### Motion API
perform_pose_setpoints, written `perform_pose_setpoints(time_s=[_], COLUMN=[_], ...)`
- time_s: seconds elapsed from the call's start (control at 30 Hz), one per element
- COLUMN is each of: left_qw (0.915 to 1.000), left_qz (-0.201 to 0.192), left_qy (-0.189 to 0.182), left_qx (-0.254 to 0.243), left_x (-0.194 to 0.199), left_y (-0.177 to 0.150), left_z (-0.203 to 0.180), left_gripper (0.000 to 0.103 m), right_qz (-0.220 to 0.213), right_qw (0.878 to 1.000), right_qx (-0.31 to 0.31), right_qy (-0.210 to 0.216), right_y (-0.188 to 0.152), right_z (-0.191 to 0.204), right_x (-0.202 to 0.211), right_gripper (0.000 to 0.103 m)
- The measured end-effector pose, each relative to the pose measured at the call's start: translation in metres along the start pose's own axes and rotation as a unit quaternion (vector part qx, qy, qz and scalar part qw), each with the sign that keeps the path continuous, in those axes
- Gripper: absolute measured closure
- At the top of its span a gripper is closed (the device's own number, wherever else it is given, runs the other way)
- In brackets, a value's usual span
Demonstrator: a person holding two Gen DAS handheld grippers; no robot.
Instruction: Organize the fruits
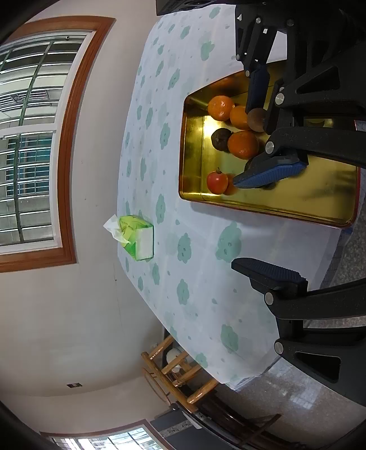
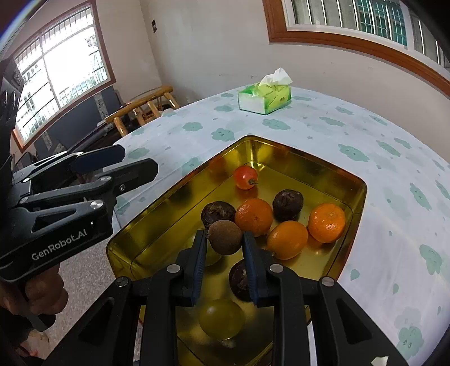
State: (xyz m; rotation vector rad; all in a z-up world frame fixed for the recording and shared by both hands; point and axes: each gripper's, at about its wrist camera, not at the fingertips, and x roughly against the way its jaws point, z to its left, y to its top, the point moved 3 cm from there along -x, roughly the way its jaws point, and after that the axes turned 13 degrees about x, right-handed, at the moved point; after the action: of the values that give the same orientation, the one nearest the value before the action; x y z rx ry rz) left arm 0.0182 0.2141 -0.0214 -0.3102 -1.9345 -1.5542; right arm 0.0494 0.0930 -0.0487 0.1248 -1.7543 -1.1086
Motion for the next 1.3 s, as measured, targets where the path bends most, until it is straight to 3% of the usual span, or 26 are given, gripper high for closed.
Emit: perform_pose_setpoints(time_s=[0.33,0.53,0.63,0.7,0.8,0.87,0.97,1.07,1.13,1.2,1.3], left_qw=[0.9999,0.9997,0.9991,0.9985,0.9974,0.997,0.9953,0.9933,0.9907,0.9886,0.9847], left_qz=[-0.004,-0.016,-0.02,-0.029,-0.047,-0.06,-0.082,-0.101,-0.119,-0.131,-0.151], left_qy=[-0.008,-0.02,-0.031,-0.038,-0.044,-0.039,-0.033,-0.031,-0.029,-0.028,-0.03], left_qx=[-0.006,0.002,0.018,0.027,0.031,0.031,0.038,0.047,0.058,0.07,0.081], left_x=[0.002,0.008,0.011,0.014,0.022,0.027,0.036,0.045,0.054,0.061,0.072], left_y=[0.0,0.003,0.006,0.008,0.011,0.012,0.014,0.016,0.019,0.022,0.025], left_z=[-0.005,-0.005,-0.002,-0.001,-0.001,-0.002,-0.001,0.002,0.006,0.01,0.014], left_gripper=[0.05,0.05,0.05,0.05,0.05,0.05,0.048,0.034,0.031,0.021,0.019], right_qz=[-0.005,-0.024,-0.05,-0.075,-0.112,-0.132,-0.144,-0.148,-0.155,-0.163,-0.166], right_qw=[1.0,0.999,0.997,0.992,0.981,0.971,0.96,0.95,0.947,0.945,0.945], right_qx=[0.001,0.001,0.002,0.004,0.011,0.007,0.002,-0.008,-0.017,-0.022,-0.021], right_qy=[-0.01,-0.027,-0.06,-0.102,-0.16,-0.2,-0.238,-0.275,-0.282,-0.282,-0.282], right_y=[0.003,0.007,0.01,0.011,0.012,0.011,0.011,0.01,0.01,0.011,0.011], right_z=[0.0,0.002,0.006,0.009,0.017,0.02,0.022,0.021,0.019,0.019,0.021], right_x=[0.002,0.012,0.026,0.04,0.058,0.068,0.076,0.084,0.092,0.097,0.102], right_gripper=[0.078,0.071,0.051,0.031,0.012,0.005,0.002,0.001,0.001,0.001,0.001])
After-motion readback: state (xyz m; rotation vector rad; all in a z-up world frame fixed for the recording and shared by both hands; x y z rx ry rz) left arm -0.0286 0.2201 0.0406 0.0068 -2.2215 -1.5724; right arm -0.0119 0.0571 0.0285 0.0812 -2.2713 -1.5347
